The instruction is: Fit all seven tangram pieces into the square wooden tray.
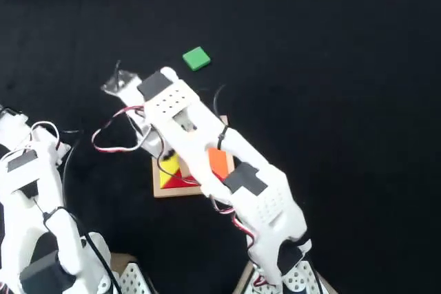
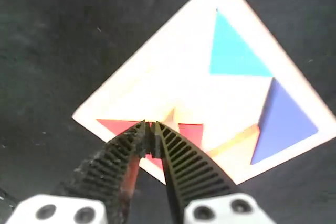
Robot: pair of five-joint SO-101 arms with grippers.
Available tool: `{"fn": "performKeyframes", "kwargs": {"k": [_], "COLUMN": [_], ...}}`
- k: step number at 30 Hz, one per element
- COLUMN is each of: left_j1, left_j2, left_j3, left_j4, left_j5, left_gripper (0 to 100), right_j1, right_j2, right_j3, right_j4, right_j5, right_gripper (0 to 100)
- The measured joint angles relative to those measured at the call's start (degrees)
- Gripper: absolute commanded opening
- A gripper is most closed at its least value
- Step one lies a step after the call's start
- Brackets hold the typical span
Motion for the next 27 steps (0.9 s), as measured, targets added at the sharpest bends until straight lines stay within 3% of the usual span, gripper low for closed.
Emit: {"fn": "performKeyframes", "kwargs": {"k": [13, 27], "left_j1": [2.3, 4.0], "left_j2": [0.2, 0.4], "left_j3": [-0.2, -0.2], "left_j4": [-1.1, -1.1], "left_j5": [-0.8, -0.8], "left_gripper": [3, 3], "right_j1": [2.2, 12.5], "right_j2": [-1.5, -1.3], "right_j3": [8.7, 8.8], "right_j4": [-5.1, -7.2], "right_j5": [0.1, 4.4], "right_gripper": [1.1, 1.1]}}
